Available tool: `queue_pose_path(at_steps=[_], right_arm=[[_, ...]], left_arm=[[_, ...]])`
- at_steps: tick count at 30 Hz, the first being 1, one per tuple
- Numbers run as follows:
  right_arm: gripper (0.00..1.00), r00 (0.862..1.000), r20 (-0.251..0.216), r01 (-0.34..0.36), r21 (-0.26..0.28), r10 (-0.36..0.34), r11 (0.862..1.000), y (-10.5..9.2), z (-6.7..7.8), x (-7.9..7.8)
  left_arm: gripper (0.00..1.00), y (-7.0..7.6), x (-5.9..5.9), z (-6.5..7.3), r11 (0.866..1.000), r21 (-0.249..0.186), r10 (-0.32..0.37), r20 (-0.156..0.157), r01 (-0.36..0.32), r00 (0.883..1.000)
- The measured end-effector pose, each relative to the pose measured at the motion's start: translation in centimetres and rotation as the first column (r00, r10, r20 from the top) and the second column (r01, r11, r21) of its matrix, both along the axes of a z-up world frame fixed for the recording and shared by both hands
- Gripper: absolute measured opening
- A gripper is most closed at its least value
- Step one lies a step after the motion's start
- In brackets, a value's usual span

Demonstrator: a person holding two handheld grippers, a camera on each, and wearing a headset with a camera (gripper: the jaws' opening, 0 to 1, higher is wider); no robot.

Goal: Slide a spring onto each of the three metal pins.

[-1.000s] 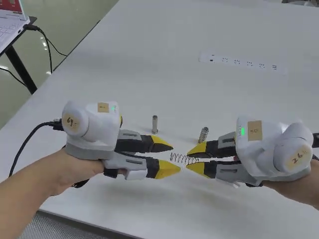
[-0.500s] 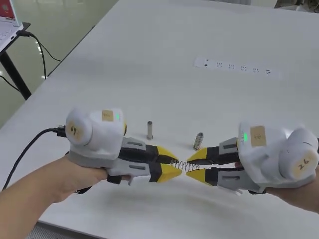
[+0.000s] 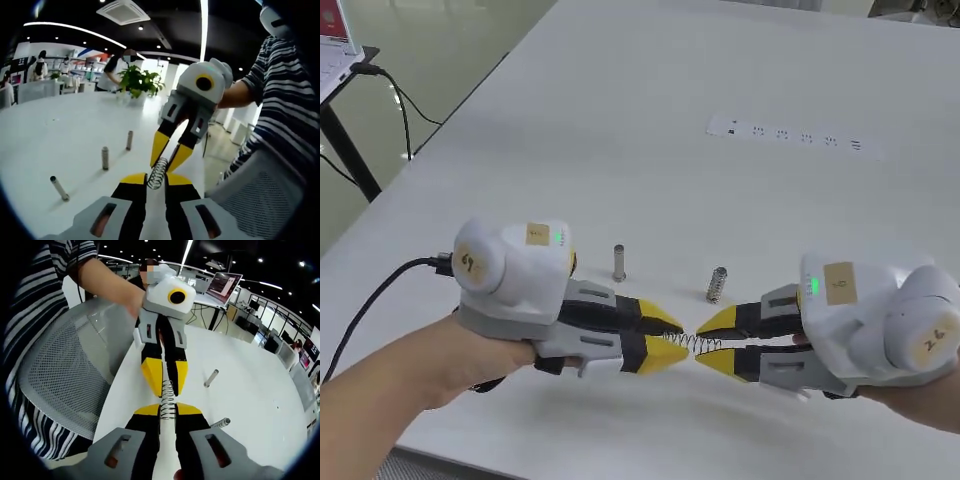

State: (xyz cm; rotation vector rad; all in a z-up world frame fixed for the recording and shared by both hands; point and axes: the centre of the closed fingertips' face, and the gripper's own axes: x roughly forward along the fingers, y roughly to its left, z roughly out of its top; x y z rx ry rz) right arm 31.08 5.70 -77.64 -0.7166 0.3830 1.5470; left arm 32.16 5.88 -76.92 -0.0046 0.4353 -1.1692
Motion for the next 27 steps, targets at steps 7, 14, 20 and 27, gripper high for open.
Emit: queue_pose_path(at_steps=[7, 14, 20, 27], right_arm=[[0.07, 1.0, 0.006, -0.001, 0.0, 0.001, 1.0, 0.02, 0.11, 0.01], [0.07, 1.0, -0.003, -0.004, 0.003, 0.004, 1.0, -0.01, 0.09, -0.16], [0.07, 1.0, -0.013, 0.005, 0.014, -0.005, 1.0, -0.06, 0.21, -0.13], [0.12, 0.995, -0.075, 0.07, -0.005, -0.07, 0.998, -0.62, -0.22, 0.0]], left_arm=[[0.05, 0.06, -0.02, -0.1, 1.0, 0.007, 0.001, 0.005, -0.001, 1.0], [0.04, -0.05, -0.28, -0.08, 1.0, 0.009, -0.009, 0.005, 0.009, 1.0], [0.04, -0.09, -0.27, 0.07, 1.0, 0.001, -0.014, 0.009, 0.014, 1.0], [0.03, -0.34, -0.43, 0.24, 0.999, -0.013, -0.033, 0.007, 0.033, 0.999]])
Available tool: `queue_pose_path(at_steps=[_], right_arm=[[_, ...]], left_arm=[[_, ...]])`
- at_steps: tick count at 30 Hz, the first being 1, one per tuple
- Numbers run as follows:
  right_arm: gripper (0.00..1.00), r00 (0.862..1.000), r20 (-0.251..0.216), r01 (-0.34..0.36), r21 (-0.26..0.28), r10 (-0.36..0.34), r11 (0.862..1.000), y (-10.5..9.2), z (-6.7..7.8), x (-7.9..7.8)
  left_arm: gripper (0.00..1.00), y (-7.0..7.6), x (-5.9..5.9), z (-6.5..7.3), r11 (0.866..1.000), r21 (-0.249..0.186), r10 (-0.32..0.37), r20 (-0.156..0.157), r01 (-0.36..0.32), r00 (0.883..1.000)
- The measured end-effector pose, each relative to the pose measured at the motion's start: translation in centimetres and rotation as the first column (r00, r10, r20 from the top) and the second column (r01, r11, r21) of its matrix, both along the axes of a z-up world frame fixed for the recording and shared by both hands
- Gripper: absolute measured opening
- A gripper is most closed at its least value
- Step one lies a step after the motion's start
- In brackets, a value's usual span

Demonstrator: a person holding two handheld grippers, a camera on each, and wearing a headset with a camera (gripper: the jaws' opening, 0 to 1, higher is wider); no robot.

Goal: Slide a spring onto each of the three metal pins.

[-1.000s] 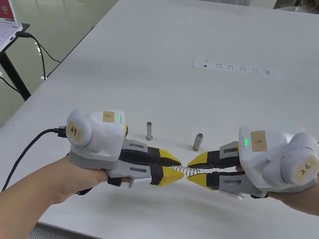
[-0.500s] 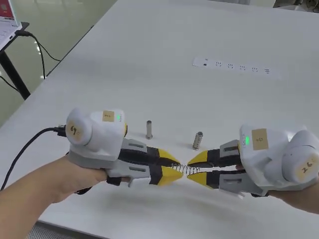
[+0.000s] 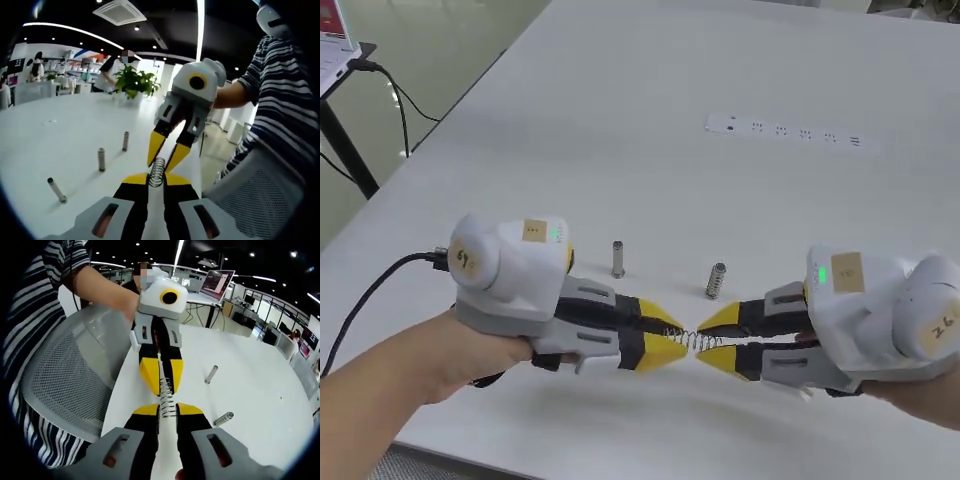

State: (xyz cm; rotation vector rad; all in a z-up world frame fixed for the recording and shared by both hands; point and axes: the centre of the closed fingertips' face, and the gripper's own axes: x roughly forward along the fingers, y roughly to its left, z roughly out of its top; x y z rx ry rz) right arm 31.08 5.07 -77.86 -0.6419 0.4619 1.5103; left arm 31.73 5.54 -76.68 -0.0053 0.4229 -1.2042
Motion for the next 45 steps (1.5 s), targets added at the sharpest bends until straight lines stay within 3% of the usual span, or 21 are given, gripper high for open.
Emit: queue_pose_path(at_steps=[2, 19, 26, 35, 45], right_arm=[[0.17, 1.0, -0.002, 0.007, -0.003, -0.007, 1.0, -0.2, -0.3, 0.0], [0.08, 0.999, -0.031, 0.008, 0.02, -0.008, 1.0, -0.4, -0.4, -0.4], [0.07, 1.0, -0.005, -0.023, 0.013, 0.023, 1.0, -0.4, -0.3, -0.5], [0.07, 0.998, 0.039, -0.059, 0.01, 0.059, 0.998, -0.1, 0.6, -0.7], [0.07, 0.993, 0.05, -0.105, 0.047, 0.103, 0.993, 1.1, 2.4, -1.3]], left_arm=[[0.03, 0.1, 0.0, -0.1, 1.0, -0.001, 0.001, -0.004, -0.001, 1.0], [0.03, 0.1, -0.5, -0.3, 1.0, 0.002, -0.027, -0.021, 0.027, 0.999], [0.03, 0.1, -0.5, -0.5, 1.0, 0.013, -0.024, -0.024, 0.025, 0.999], [0.03, 0.4, -0.6, -1.1, 0.999, 0.042, -0.026, -0.019, 0.026, 0.999], [0.03, 0.5, -0.7, -1.5, 0.997, 0.068, -0.026, -0.014, 0.027, 1.0]])
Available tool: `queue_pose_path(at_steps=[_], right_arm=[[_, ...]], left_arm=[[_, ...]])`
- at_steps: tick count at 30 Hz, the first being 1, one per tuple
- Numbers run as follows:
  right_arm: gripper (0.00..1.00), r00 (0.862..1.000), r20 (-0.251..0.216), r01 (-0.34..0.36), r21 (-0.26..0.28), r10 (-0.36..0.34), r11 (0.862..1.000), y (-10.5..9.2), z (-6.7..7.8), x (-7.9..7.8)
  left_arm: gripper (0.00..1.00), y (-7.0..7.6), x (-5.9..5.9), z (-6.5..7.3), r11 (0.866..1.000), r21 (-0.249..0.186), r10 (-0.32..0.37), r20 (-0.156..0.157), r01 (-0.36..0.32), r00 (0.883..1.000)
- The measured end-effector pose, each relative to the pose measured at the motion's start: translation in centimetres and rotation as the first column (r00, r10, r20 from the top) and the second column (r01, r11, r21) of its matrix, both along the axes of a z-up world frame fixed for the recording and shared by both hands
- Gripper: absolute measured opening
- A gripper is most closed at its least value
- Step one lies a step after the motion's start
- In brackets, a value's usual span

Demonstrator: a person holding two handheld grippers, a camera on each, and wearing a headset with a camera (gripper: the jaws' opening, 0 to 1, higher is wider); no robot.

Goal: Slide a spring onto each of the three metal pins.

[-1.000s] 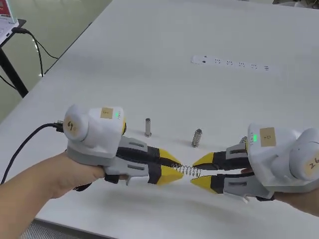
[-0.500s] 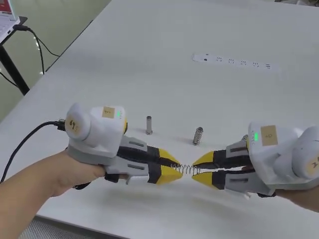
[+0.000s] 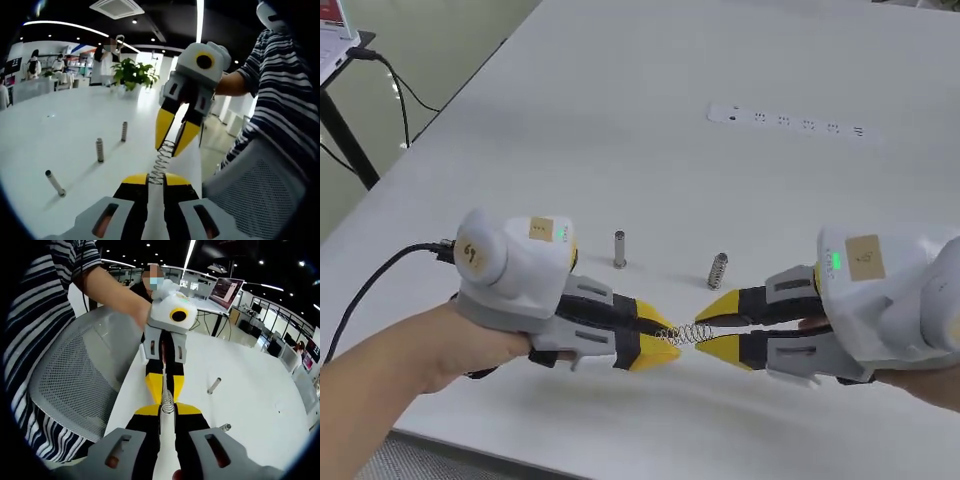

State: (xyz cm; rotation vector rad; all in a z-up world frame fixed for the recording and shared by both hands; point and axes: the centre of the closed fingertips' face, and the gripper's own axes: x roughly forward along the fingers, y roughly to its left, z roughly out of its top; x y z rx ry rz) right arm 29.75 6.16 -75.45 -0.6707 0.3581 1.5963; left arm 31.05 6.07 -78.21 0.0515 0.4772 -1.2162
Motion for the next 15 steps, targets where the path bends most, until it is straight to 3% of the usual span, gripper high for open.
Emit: queue_pose_path(at_steps=[15], right_arm=[[0.07, 1.0, -0.026, 0.006, 0.073, -0.004, 0.997, 1.5, 1.6, -0.5]], left_arm=[[0.04, -0.7, -0.1, -0.1, 1.0, 0.006, 0.0, 0.007, 0.0, 1.0]])
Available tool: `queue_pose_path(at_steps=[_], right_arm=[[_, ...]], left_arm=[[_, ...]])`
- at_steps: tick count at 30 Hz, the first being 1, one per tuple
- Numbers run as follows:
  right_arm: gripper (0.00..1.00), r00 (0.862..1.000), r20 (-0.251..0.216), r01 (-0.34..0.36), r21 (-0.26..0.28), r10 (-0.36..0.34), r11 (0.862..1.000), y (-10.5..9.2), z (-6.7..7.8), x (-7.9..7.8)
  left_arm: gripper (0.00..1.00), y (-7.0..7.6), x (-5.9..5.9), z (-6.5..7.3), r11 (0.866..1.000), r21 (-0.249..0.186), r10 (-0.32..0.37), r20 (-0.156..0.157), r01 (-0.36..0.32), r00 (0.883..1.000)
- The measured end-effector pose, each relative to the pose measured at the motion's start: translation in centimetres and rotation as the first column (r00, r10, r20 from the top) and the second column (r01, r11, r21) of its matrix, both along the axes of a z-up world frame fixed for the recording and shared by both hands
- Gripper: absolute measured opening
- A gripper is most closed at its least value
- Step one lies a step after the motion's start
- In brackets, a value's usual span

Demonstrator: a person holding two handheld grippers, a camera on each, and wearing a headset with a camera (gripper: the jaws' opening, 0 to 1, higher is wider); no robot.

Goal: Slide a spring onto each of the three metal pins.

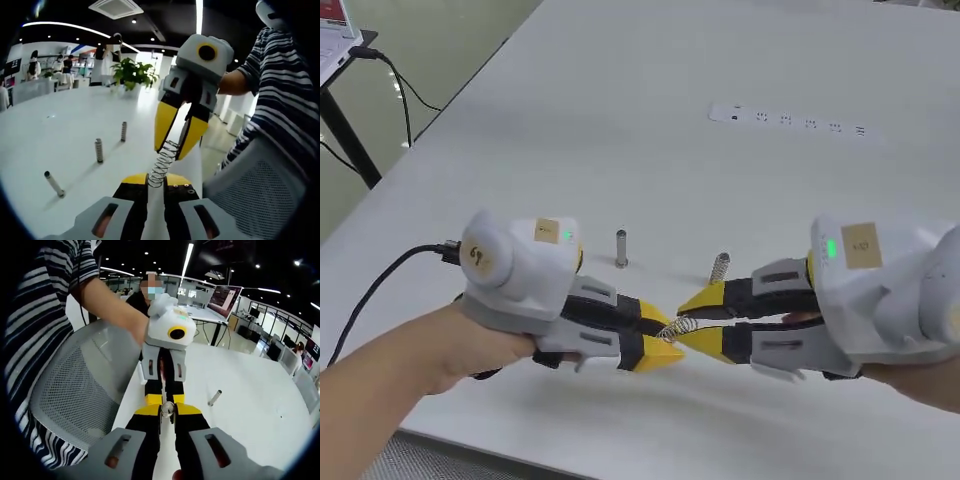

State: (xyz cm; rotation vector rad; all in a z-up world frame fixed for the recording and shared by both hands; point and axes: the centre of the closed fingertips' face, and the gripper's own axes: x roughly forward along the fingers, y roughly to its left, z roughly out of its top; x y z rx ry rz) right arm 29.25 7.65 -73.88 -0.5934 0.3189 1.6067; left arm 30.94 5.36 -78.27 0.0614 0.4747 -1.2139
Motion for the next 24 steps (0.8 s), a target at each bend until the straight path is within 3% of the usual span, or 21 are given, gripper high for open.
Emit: queue_pose_path(at_steps=[10, 14, 24], right_arm=[[0.07, 1.0, -0.023, 0.009, 0.027, -0.009, 1.0, 0.84, 0.09, 0.0], [0.07, 0.996, -0.077, 0.041, 0.046, -0.037, 0.998, 0.93, 0.08, 0.2], [0.07, 0.996, -0.081, 0.047, 0.036, -0.044, 0.998, 1.09, -0.08, 0.02]], left_arm=[[0.03, -0.16, -0.03, -0.03, 1.0, 0.008, -0.002, 0.003, 0.002, 1.0], [0.03, 0.03, -0.13, -0.02, 1.0, 0.007, 0.002, -0.001, -0.002, 1.0], [0.04, 0.12, -0.15, -0.11, 1.0, 0.012, 0.004, -0.001, -0.004, 1.0]])
